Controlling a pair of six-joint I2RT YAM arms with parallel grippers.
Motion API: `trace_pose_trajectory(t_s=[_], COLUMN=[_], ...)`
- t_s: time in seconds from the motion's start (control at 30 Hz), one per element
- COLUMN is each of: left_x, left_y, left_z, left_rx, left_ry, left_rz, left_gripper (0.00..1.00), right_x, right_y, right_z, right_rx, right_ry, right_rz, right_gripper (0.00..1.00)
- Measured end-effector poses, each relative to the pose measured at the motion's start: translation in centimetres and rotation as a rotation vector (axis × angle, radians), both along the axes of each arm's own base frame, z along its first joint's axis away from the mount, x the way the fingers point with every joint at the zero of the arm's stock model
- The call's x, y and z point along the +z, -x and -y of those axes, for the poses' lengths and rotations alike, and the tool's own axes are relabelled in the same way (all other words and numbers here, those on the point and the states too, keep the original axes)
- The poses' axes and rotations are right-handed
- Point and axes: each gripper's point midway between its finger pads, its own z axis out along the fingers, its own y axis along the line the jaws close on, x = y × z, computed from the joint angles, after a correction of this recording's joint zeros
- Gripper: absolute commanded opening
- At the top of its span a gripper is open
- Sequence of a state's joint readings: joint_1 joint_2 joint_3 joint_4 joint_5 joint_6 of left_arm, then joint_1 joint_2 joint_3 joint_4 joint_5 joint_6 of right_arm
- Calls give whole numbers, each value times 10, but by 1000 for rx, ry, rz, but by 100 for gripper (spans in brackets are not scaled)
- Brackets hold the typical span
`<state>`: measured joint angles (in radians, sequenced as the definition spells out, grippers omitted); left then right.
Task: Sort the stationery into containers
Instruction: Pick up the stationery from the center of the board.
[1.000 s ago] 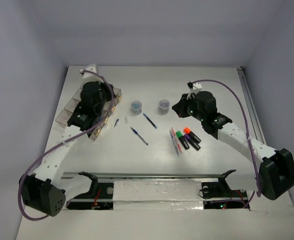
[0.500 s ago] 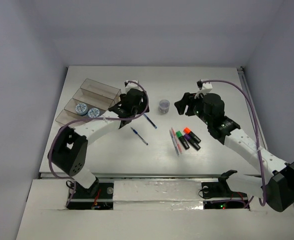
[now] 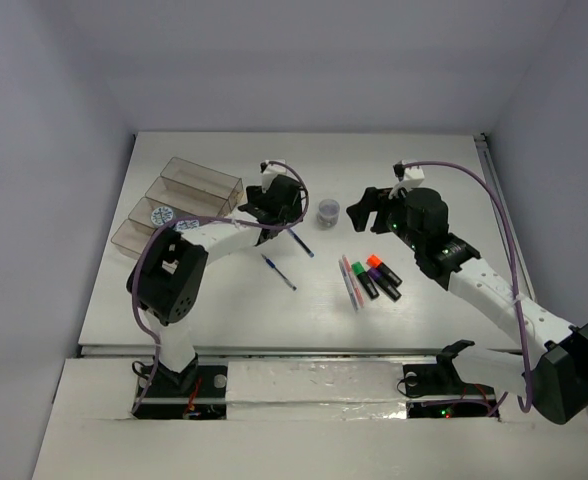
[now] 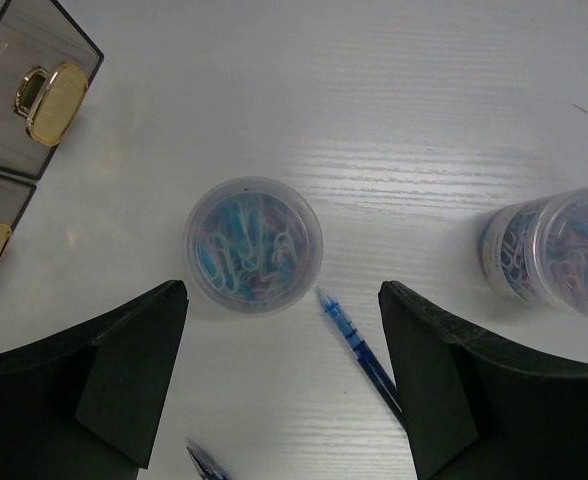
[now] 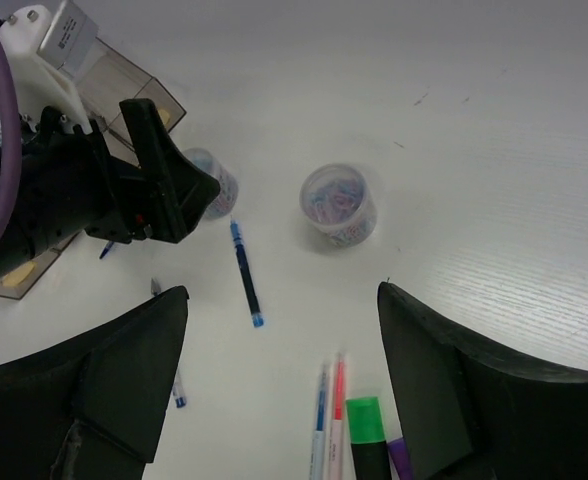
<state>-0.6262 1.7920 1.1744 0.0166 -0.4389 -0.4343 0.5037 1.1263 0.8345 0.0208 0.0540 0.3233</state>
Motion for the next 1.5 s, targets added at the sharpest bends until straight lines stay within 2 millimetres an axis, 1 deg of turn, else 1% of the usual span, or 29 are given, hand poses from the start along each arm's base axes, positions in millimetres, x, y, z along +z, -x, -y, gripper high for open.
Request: trace_pose_trajectory(t_s=[0.27,0.5,0.6,0.63,0.7,0.73,0.8,0.83,0.87,0.97,1.07,1.13,1.2,1.27,1.33,1.4,1.47,1.5], left_x=[-4,-24,-30,-30,-29,-29,-27,-27,-27,-26,-22,-10,13,49,91,135,165,174], left_y=[-14,-19,-20,-22,-24,-25,-27,-27,-27,-28,-29,-34,-42,-58,-78,-101,-120,-126], left_z=[-6,-15,-19,-20,-20,-21,-21,-21,-21,-20,-18,-18,-16,-17,-26,-46,-78,-95], left_rx=[36,58,65,67,69,70,70,69,69,67,64,65,61,67,88,122,175,204], left_ry=[-38,-68,-77,-75,-70,-69,-65,-65,-64,-59,-51,-41,-11,42,100,162,193,198], left_rz=[12,-20,-30,-28,-23,-20,-13,-13,-12,-9,-3,8,40,99,170,254,317,336], left_gripper=[75,74,70,66,64,58,49,38,32,25,23,21,21,21,21,20,20,20], right_x=[-2,-3,-3,-3,-3,-4,-5,-5,-6,-8,-8,-8,-8,-8,-8,-8,-9,-9], right_y=[1,1,1,1,1,1,1,1,1,1,1,1,1,2,2,2,2,2], right_z=[0,1,1,0,0,0,-1,-1,-1,-2,-2,-2,-3,-3,-4,-4,-4,-4], right_rx=[2,4,4,4,5,7,9,10,12,15,15,16,19,23,26,28,29,29], right_ry=[8,11,11,11,11,11,11,12,13,14,14,14,13,12,11,11,12,12], right_rz=[-4,-9,-9,-9,-10,-12,-14,-16,-18,-23,-22,-23,-23,-23,-24,-25,-27,-27], right_gripper=[82,82,80,79,77,77,76,76,75,75,75,75,75,75,75,75,75,75])
